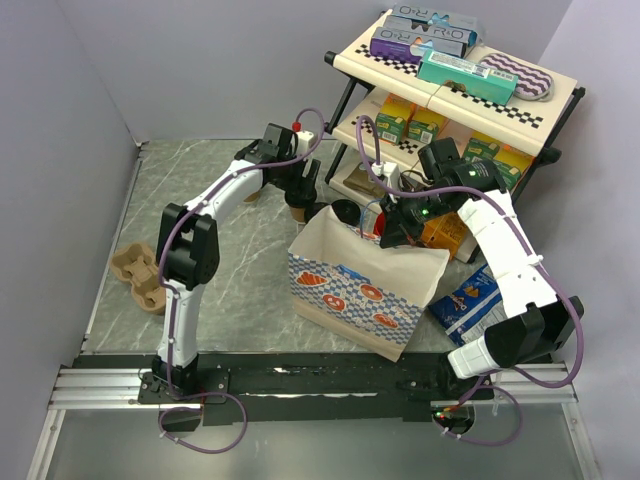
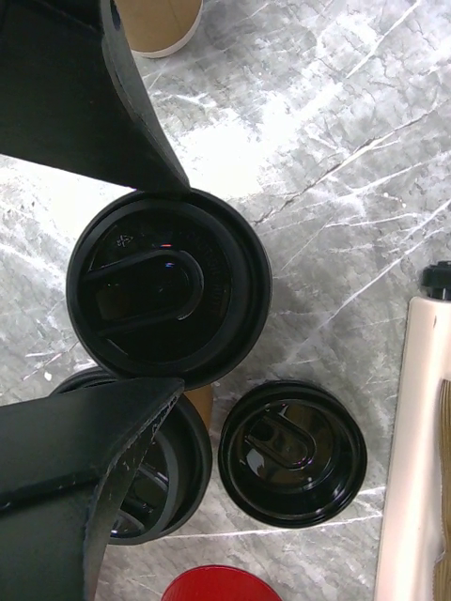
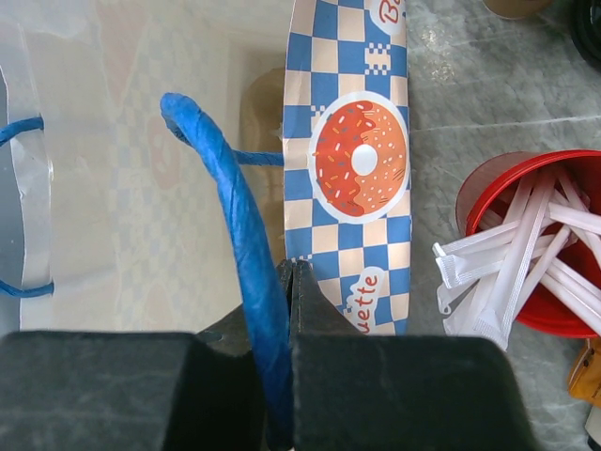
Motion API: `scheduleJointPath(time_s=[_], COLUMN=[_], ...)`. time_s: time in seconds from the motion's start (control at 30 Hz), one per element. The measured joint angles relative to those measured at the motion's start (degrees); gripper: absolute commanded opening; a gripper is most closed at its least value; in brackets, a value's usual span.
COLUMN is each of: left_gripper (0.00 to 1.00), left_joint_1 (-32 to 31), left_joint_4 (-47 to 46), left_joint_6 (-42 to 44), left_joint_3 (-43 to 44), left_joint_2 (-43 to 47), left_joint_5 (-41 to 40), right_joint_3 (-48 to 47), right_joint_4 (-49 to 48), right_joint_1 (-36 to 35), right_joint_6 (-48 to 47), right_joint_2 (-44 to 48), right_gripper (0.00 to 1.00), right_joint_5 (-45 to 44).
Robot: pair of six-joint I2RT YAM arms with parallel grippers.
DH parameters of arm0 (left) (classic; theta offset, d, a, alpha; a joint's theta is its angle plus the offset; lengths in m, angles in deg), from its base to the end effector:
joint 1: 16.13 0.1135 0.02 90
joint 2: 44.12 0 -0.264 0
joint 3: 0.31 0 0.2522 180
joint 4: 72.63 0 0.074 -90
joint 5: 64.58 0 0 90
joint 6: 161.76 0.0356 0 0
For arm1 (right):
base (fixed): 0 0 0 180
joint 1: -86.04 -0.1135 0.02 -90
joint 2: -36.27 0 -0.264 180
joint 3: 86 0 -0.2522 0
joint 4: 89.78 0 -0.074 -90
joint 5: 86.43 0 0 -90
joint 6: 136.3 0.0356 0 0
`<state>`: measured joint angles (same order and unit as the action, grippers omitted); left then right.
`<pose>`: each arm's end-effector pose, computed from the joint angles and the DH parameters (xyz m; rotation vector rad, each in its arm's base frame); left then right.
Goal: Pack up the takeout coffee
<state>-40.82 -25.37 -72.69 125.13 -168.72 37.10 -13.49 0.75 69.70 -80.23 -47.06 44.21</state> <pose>0.4487 -0.2142 0.2556 0.5914 2.3335 -0.4531 0.2429 0.0954 0.3864 -1.2421 2.1897 0.8382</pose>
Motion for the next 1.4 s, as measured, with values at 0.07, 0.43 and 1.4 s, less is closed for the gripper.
scheduleJointPath(time_s=[0.07, 0.43, 1.4], left_gripper=[0.80, 0.58, 0.01], left_joint_1=[0.00, -0.04, -0.02], left_joint_4=[-0.17, -0.24, 5.99], left_joint_6=[-0.20, -0.13, 9.09], left_joint_3=[-0.04, -0.09, -6.67], left_joint_2=[0.00, 0.00, 14.62], left_joint_5=[-0.37, -0.57, -2.51], right_joint_3=[0.04, 0.04, 1.07], right_joint_4=[0.00, 0.00, 0.07], right_joint_1=[0.00, 0.00, 0.00], right_joint_6=[0.00, 0.02, 0.52], right_joint_2=[0.00, -0.02, -0.04], right_gripper=[0.00, 0.00, 0.00], right_joint_5=[0.02, 0.44, 1.73])
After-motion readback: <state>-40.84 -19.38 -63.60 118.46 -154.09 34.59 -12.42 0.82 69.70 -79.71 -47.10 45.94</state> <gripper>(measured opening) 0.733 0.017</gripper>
